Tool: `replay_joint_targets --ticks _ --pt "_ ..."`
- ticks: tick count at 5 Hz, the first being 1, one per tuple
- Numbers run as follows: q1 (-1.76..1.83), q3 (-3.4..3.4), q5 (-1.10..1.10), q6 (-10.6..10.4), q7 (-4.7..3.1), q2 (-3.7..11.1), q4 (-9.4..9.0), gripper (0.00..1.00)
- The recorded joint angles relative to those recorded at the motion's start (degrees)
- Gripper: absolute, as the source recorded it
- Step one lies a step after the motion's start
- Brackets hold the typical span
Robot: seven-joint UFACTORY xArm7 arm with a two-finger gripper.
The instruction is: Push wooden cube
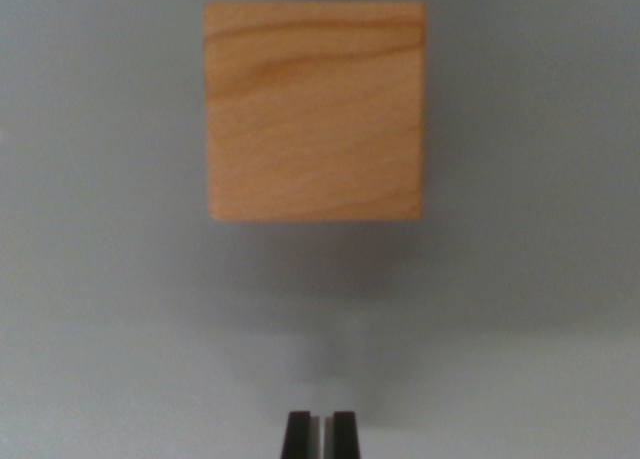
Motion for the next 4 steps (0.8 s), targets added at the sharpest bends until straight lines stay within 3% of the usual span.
replay_joint_targets --ticks 4 --pt "-0.07 -0.1 -0.07 -1.38 -0.13 0.26 -1.14 0.0"
